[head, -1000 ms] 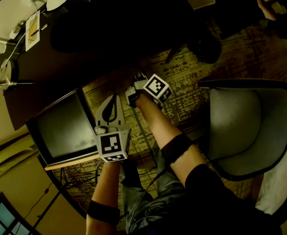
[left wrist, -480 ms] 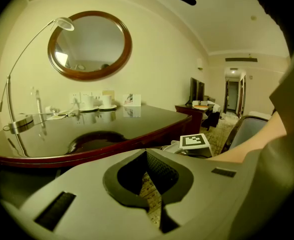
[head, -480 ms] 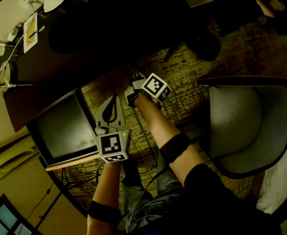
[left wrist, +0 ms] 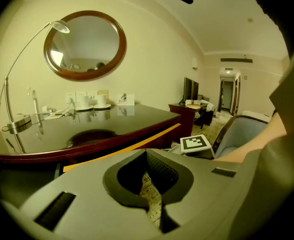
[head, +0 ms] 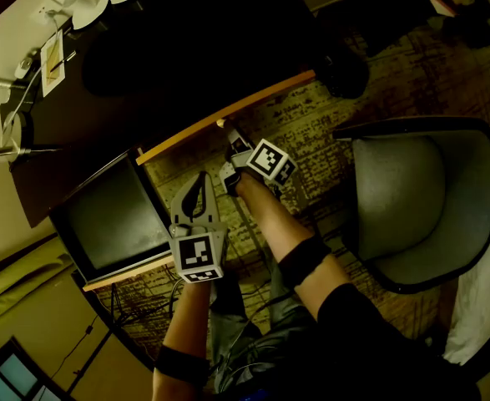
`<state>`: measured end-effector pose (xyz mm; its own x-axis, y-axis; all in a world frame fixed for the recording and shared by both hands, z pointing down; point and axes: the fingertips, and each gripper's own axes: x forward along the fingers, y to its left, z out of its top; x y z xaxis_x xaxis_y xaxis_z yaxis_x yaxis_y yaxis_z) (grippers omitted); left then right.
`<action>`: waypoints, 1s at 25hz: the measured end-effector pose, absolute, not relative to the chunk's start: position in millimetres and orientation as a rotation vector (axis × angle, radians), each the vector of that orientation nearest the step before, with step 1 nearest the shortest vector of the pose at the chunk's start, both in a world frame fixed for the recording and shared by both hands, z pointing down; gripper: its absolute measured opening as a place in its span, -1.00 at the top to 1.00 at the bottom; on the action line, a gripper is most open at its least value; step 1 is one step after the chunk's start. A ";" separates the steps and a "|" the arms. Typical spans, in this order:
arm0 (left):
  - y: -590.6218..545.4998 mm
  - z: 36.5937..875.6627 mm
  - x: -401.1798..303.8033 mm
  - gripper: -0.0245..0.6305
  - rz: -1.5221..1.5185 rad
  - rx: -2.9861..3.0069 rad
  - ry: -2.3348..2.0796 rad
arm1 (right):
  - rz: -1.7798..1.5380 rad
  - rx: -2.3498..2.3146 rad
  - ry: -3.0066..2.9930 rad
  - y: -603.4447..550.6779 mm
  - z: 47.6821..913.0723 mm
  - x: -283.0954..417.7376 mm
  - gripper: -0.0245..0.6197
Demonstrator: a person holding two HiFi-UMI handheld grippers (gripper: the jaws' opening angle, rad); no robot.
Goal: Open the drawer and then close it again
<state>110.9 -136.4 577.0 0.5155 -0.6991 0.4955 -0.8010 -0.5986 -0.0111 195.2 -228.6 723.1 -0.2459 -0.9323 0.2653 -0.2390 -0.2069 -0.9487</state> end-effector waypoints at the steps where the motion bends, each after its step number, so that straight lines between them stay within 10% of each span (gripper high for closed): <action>1: -132.0 574.8 111.3 0.92 0.683 2.542 -1.268 | -1.505 -1.413 1.454 -221.0 722.7 195.2 0.71; 25: -0.3 524.2 143.3 0.92 0.709 2.649 -0.896 | -1.604 -1.474 1.403 -2.9 726.6 205.4 0.70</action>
<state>143.3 -0.3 524.2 0.6913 -0.4988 0.5228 -0.6233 -0.7776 0.0824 205.4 -2.9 726.6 -0.2527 -0.8945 0.3688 -0.2467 -0.3090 -0.9185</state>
